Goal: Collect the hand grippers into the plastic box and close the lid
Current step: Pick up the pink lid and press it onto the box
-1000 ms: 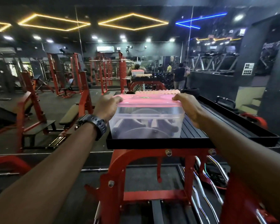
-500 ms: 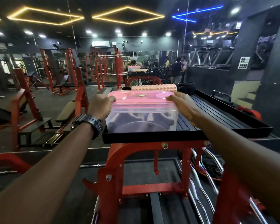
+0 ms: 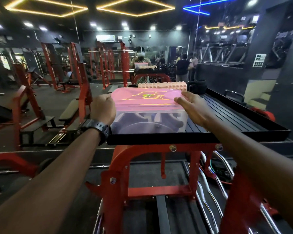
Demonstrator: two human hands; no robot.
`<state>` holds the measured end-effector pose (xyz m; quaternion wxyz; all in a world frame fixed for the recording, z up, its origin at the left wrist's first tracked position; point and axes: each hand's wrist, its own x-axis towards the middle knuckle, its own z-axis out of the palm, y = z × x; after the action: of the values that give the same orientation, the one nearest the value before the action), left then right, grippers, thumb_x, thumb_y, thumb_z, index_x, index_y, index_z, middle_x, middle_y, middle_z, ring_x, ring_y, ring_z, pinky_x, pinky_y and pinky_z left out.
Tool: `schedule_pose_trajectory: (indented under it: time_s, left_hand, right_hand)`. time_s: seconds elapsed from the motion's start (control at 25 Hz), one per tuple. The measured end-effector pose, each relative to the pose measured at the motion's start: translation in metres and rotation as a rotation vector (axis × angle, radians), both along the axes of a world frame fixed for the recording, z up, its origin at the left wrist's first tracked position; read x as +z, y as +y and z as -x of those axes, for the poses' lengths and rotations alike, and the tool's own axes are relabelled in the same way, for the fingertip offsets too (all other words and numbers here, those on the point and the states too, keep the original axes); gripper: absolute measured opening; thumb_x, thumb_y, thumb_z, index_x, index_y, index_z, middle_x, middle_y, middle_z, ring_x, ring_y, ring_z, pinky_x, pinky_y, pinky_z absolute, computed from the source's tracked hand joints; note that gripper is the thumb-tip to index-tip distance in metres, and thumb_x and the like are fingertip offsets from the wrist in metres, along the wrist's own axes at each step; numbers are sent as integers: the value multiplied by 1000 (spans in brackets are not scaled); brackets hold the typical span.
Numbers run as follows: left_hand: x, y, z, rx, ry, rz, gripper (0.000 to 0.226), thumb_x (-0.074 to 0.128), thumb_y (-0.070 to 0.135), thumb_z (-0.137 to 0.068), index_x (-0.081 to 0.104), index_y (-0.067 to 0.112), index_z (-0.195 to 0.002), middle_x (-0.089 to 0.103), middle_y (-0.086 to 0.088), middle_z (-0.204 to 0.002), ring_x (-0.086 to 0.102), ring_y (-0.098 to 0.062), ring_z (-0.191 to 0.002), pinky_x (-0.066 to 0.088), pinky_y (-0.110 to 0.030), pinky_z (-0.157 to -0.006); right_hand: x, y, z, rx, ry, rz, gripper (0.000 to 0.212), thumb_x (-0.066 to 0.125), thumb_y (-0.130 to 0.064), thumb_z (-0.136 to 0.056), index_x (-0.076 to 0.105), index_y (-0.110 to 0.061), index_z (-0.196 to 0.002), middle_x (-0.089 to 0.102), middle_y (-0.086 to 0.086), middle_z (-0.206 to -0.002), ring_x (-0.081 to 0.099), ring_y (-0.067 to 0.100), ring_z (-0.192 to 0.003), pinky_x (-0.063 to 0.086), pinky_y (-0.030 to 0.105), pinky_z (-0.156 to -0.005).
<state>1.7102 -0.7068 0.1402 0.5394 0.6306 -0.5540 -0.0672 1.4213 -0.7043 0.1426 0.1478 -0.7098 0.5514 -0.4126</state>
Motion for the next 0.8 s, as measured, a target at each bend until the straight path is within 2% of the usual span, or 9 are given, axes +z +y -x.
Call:
schedule_pose_trajectory:
  time_s: [0.12, 0.2, 0.24, 0.28, 0.32, 0.36, 0.52, 0.68, 0.8]
  left_hand:
    - [27, -7, -2, 35, -140, -125, 32, 48, 25, -84, 50, 5, -59, 52, -16, -63, 48, -29, -67, 32, -30, -60]
    - [55, -24, 1, -16, -288, -229, 37, 51, 34, -90, 58, 7, -65, 58, -11, -66, 55, -32, -69, 35, -29, -55]
    - [65, -37, 3, -97, -374, -275, 38, 49, 37, -95, 68, 6, -83, 67, -16, -85, 61, -35, -87, 44, -31, -65]
    - [71, -49, 6, -184, -460, -346, 46, 44, 42, -99, 68, 6, -113, 67, -20, -119, 60, -37, -114, 49, -35, -87]
    - [73, -58, 8, -254, -539, -445, 57, 37, 49, -102, 55, 10, -139, 51, -17, -148, 47, -35, -137, 40, -40, -109]
    - [71, -68, 8, -294, -598, -533, 65, 29, 54, -102, 42, 14, -152, 34, -14, -162, 34, -34, -148, 28, -44, -120]
    - [56, -109, -5, -366, -552, -613, 70, 29, 57, -99, 34, 15, -154, 27, -12, -165, 29, -34, -150, 22, -52, -123]
    - [49, -127, -8, -376, -604, -652, 72, 28, 56, -98, 8, 30, -161, -7, 0, -171, -3, -24, -158, 2, -50, -127]
    - [54, -129, -8, -337, -669, -646, 70, 24, 54, -100, 8, 25, -162, -1, -1, -171, 3, -25, -158, 4, -49, -126]
  right_hand:
    - [20, 2, 1, -31, 177, -88, 76, 54, -59, -91, 57, -2, -142, 58, 20, -148, 58, 35, -126, 45, 41, -100]
    - [47, -4, -4, -65, 225, -138, 77, 57, -65, -84, 68, 1, -123, 68, 23, -131, 60, 32, -101, 44, 37, -79]
    - [60, -7, -10, -84, 256, -134, 75, 58, -65, -86, 68, -1, -124, 66, 24, -132, 61, 33, -105, 44, 37, -79]
    - [70, -11, -18, -81, 315, -116, 77, 57, -65, -89, 63, -4, -135, 59, 25, -143, 59, 35, -120, 46, 37, -88]
    - [75, -14, -28, -60, 385, -108, 83, 54, -68, -91, 52, -7, -148, 47, 23, -156, 51, 36, -137, 45, 40, -104]
    - [74, -17, -36, -32, 448, -130, 91, 49, -72, -91, 39, -9, -156, 34, 21, -165, 39, 37, -148, 38, 44, -117]
    - [57, -29, -54, -4, 671, -301, 100, 28, -83, -89, 17, -19, -165, 7, 10, -174, 9, 34, -160, 11, 53, -126]
    - [51, -34, -56, -12, 667, -338, 100, 28, -83, -88, 14, -21, -165, 2, 11, -174, 5, 36, -160, 10, 55, -126]
    - [58, -39, -56, -29, 739, -389, 107, 25, -89, -82, 9, -25, -166, -1, 12, -174, 7, 38, -160, 10, 56, -126]
